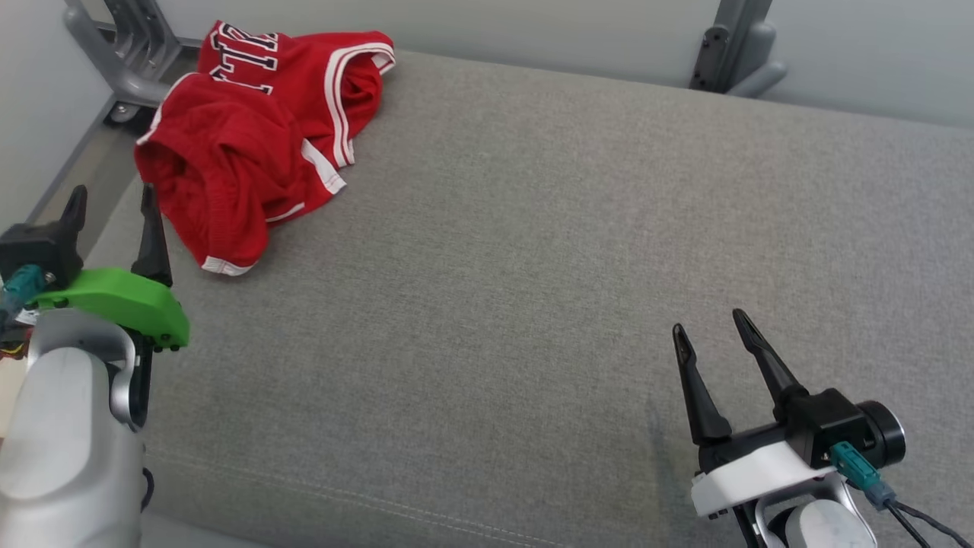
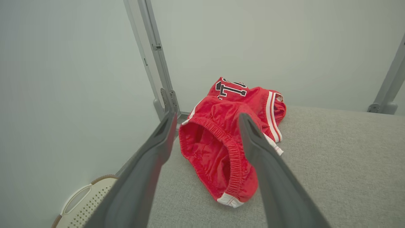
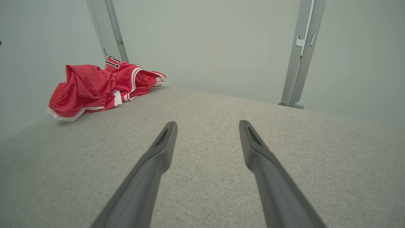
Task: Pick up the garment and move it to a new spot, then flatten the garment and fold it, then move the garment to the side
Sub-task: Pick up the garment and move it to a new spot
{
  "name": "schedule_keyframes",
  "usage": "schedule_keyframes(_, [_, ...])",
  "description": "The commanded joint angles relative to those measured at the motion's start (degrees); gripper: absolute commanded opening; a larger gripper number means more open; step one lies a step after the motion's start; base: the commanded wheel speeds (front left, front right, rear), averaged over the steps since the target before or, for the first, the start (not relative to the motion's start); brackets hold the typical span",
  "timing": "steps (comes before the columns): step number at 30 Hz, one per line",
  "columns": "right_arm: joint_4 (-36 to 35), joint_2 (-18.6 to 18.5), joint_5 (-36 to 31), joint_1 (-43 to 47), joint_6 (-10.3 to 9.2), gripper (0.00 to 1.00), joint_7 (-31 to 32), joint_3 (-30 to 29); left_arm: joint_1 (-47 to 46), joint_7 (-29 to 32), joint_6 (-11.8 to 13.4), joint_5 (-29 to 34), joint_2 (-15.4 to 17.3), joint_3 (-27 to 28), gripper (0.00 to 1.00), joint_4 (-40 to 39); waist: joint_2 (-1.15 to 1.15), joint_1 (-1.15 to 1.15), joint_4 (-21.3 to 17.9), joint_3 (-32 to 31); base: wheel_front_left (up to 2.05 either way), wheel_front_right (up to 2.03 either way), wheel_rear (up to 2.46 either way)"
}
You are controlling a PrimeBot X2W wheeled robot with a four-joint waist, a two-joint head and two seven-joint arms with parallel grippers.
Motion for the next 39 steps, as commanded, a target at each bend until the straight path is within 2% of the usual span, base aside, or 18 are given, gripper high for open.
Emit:
schedule_keyframes(1, [-0.28, -0.26, -0.49, -0.95, -0.02, 1.00, -0.23, -0.07, -1.44, 0.32, -0.35, -0.31, 0.41, 0.01, 1.00, 1.22, 0.00, 0.00, -3.93, 4.87, 0.00, 0.00, 0.00])
schedule_keyframes(6, [-0.70, -0.26, -2.21, -3.03, -0.02, 1.00, -0.23, 0.06, -6.90, 2.40, -1.14, -2.12, 1.65, 0.13, 1.00, 10.72, 0.00, 0.00, -5.99, 8.82, 0.00, 0.00, 0.00])
schedule_keyframes(13, [-1.21, -0.25, -4.11, -4.48, -0.02, 1.00, -0.23, -0.58, -11.02, 1.18, -1.43, -3.80, 2.50, 0.55, 1.00, 20.78, 0.00, 0.00, -7.80, 12.63, 0.00, 0.00, 0.00])
schedule_keyframes(26, [-1.87, -0.24, -5.22, -5.44, -0.02, 1.00, -0.23, -0.92, -14.82, -1.29, -2.26, -5.99, 2.30, -1.74, 1.00, 30.18, 0.00, 0.00, -8.38, 15.28, 0.00, 0.00, 0.00])
schedule_keyframes(27, [-1.87, -0.24, -5.25, -5.53, -0.02, 1.00, -0.23, -0.85, -15.09, -1.43, -2.17, -6.05, 2.39, -1.77, 0.92, 30.92, 0.00, 0.00, -8.44, 15.37, 0.00, 0.00, 0.00])
schedule_keyframes(28, [-1.85, -0.24, -5.26, -5.67, -0.02, 1.00, -0.23, -0.80, -15.36, -1.79, -2.03, -6.15, 2.46, -1.77, 0.47, 31.54, 0.00, 0.00, -8.50, 15.42, 0.00, 0.00, 0.00])
schedule_keyframes(29, [-1.80, -0.24, -5.25, -5.81, -0.02, 1.00, -0.23, -0.77, -15.59, -2.18, -1.80, -6.29, 2.50, -1.69, 0.33, 32.00, 0.00, 0.00, -8.56, 15.41, 0.00, 0.00, 0.00])
schedule_keyframes(30, [-1.71, -0.24, -5.20, -5.88, -0.02, 1.00, -0.23, -0.76, -15.82, -2.77, -1.70, -6.45, 2.52, -1.56, 0.04, 32.41, 0.00, 0.00, -8.62, 15.35, 0.00, 0.00, 0.00])
schedule_keyframes(31, [-1.54, -0.24, -4.91, -5.88, -0.02, 1.00, -0.23, -0.89, -16.24, -3.74, -1.69, -6.46, 2.59, -1.64, 0.00, 32.85, 0.00, 0.00, -8.66, 14.98, 0.00, 0.00, 0.00])
schedule_keyframes(39, [-0.99, -0.24, -2.95, -5.12, -0.02, 1.00, -0.23, -1.15, -16.92, -6.10, -2.13, -5.39, 3.48, -3.39, 0.00, 29.89, 0.00, 0.00, -8.22, 11.40, 0.00, 0.00, 0.00])
